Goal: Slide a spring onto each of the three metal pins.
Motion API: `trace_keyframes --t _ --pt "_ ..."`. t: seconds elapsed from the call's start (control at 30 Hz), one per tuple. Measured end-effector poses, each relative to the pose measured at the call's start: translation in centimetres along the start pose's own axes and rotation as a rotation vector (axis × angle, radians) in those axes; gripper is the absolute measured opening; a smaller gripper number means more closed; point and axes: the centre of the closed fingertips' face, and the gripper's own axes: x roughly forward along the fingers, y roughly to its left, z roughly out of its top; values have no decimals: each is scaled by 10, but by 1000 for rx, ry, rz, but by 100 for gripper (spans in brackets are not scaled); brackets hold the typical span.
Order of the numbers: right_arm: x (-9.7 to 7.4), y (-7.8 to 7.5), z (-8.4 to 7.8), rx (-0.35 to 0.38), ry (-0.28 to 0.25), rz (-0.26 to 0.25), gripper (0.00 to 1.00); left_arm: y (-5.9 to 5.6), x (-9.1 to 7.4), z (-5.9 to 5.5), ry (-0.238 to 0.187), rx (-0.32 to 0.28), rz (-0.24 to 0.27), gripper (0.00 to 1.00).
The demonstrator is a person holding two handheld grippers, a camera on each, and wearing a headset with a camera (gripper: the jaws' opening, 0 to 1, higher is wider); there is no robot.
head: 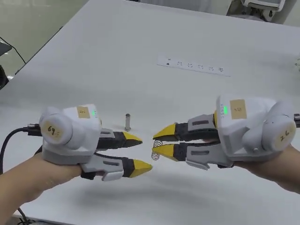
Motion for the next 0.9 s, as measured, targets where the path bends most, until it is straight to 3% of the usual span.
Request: trace_keyframes --t 0.23,0.4,0.9 --pt "0 -3 -2 2 4 -12 7 18 -16 -5 -5 -19 72 38" --pt "-1 -4 -5 5 11 -25 7 23 -25 -9 -1 -27 99 43" --pt "-1 -7 -11 10 22 -46 7 45 -47 -23 -1 -82 233 83"
